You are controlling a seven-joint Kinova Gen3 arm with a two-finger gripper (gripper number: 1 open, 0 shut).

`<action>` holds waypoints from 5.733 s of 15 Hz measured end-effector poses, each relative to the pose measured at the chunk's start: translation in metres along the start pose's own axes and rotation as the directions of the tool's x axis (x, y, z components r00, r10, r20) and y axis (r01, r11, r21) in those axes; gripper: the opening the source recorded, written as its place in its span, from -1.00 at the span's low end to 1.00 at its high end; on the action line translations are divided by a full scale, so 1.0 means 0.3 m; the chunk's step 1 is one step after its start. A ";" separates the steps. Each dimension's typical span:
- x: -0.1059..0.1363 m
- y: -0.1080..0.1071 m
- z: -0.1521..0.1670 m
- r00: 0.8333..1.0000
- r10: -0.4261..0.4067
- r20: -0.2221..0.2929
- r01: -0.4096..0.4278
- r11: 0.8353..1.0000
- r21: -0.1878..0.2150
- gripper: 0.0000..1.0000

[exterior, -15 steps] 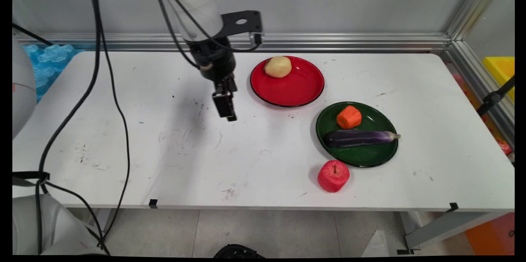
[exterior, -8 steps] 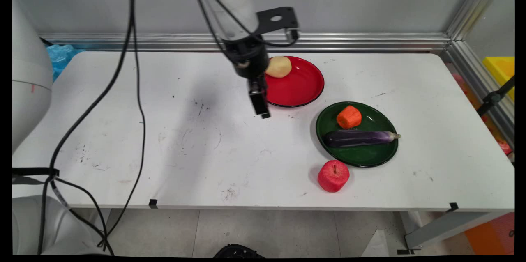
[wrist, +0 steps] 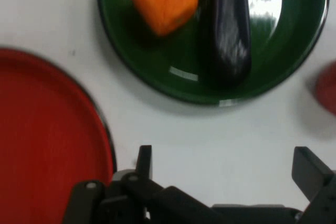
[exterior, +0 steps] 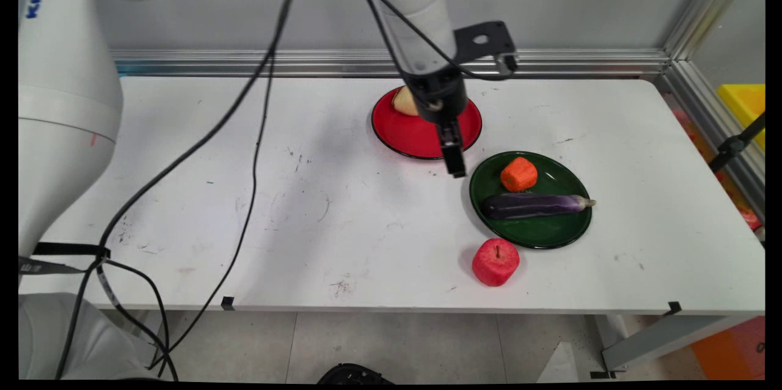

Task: Pick up the eggplant from the green plate, then place the picked object on the red plate

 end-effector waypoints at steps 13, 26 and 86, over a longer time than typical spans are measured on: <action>0.145 0.095 0.280 0.989 -0.129 -0.073 0.128 0.992 -0.009 1.00; 0.148 0.125 0.405 0.979 -0.184 -0.093 0.184 0.983 -0.006 1.00; -0.212 -0.394 0.073 0.989 -0.147 0.018 0.141 0.971 0.191 -1.00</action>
